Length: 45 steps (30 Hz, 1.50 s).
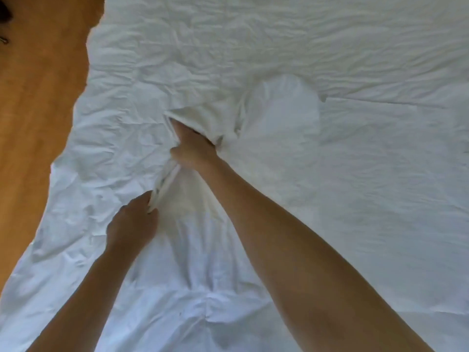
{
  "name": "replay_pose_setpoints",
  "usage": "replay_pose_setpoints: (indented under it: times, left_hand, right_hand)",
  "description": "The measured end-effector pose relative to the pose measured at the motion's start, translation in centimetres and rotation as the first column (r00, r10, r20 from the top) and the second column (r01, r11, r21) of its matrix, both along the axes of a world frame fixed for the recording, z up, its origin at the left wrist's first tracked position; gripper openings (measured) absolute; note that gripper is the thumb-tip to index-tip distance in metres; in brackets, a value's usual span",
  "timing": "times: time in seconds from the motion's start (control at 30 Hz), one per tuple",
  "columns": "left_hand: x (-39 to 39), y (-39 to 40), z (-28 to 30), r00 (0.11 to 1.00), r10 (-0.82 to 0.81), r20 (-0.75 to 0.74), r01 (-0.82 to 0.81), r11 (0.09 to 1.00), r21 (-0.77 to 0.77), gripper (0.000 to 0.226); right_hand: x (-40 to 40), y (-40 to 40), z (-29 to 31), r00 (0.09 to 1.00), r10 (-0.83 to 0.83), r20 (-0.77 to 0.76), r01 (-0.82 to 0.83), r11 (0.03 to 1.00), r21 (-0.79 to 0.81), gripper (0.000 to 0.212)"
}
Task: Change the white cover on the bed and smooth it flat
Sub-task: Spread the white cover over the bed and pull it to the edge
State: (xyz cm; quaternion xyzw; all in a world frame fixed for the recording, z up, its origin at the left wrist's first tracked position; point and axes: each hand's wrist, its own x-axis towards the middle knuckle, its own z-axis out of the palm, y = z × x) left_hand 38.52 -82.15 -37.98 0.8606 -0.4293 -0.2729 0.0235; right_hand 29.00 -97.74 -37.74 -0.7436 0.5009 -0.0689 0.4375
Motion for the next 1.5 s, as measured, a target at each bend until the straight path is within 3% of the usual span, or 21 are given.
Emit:
replay_pose_setpoints:
  times: [0.07,0.13,0.2,0.27,0.4,0.53,0.63,0.77,0.93,1.07,1.23,1.3,1.4,1.43,1.5]
  left_hand:
    - [4.5,2.8,-0.6,0.979,0.156,0.131,-0.167,0.983,0.072,0.048]
    - [7.3,5.4,-1.4,0.938,0.284,0.198,-0.308,0.945,0.106,0.061]
    - [8.3,7.2,-2.5,0.911,0.342,0.23,-0.371,0.924,0.092,0.064]
    - [7.9,8.0,-3.7,0.909,0.335,0.249,-0.353,0.935,0.031,0.062]
    - [3.3,6.4,-6.1,0.958,0.151,0.245,-0.14,0.988,-0.062,0.062]
    - [-1.9,2.4,-8.7,0.987,0.005,0.162,0.021,0.988,-0.155,0.062]
    - [-0.7,1.7,-10.8,0.967,0.118,0.224,-0.071,0.976,-0.206,0.071]
    - [2.8,1.9,-11.8,0.93,0.235,0.282,-0.214,0.971,-0.105,0.085]
    - [4.3,0.1,-13.1,0.937,0.22,0.272,-0.21,0.975,-0.065,0.071]
    - [6.0,1.4,-13.8,0.933,0.186,0.308,-0.167,0.982,-0.088,0.074]
    - [9.2,5.5,-14.4,0.845,0.426,0.322,-0.358,0.9,-0.249,0.078]
    - [9.7,6.5,-14.6,0.838,0.44,0.322,-0.354,0.888,-0.292,0.073]
    - [9.3,7.3,-14.4,0.862,0.446,0.241,-0.362,0.874,-0.324,0.06]
    - [9.2,7.3,-14.3,0.869,0.452,0.203,-0.38,0.871,-0.311,0.059]
    - [9.3,7.5,-14.3,0.875,0.458,0.156,-0.396,0.863,-0.314,0.058]
  right_hand:
    - [5.3,2.3,0.3,0.94,0.229,-0.254,-0.271,0.951,-0.146,0.06]
    - [8.1,4.6,0.2,0.858,0.279,-0.431,-0.432,0.846,-0.312,0.05]
    - [8.5,5.8,-0.7,0.826,0.313,-0.468,-0.513,0.76,-0.398,0.046]
    - [6.8,5.7,-2.0,0.813,0.351,-0.465,-0.534,0.768,-0.353,0.046]
    - [-0.3,4.2,-5.2,0.863,0.273,-0.425,-0.396,0.888,-0.234,0.051]
    - [-10.1,3.5,-7.8,0.919,-0.055,-0.391,-0.077,0.946,-0.316,0.062]
    - [-17.9,4.3,-10.0,0.906,-0.156,-0.394,0.008,0.936,-0.353,0.067]
    - [-23.3,5.6,-12.0,0.857,-0.18,-0.483,0.075,0.97,-0.23,0.08]
    - [-18.1,5.2,-12.7,0.894,-0.186,-0.409,-0.001,0.909,-0.416,0.075]
    - [-11.7,3.6,-13.5,0.859,-0.169,-0.483,-0.036,0.921,-0.387,0.067]
    - [-4.3,2.4,-15.3,0.833,-0.283,-0.475,0.045,0.89,-0.453,0.056]
    - [0.2,2.5,-15.3,0.909,-0.189,-0.371,-0.036,0.852,-0.523,0.055]
    - [9.0,2.3,-13.9,0.954,0.179,-0.243,-0.294,0.726,-0.622,0.066]
    - [12.3,2.1,-13.1,0.907,0.311,-0.283,-0.421,0.67,-0.612,0.077]
    - [17.8,1.8,-11.7,0.71,0.528,-0.466,-0.704,0.53,-0.472,0.08]
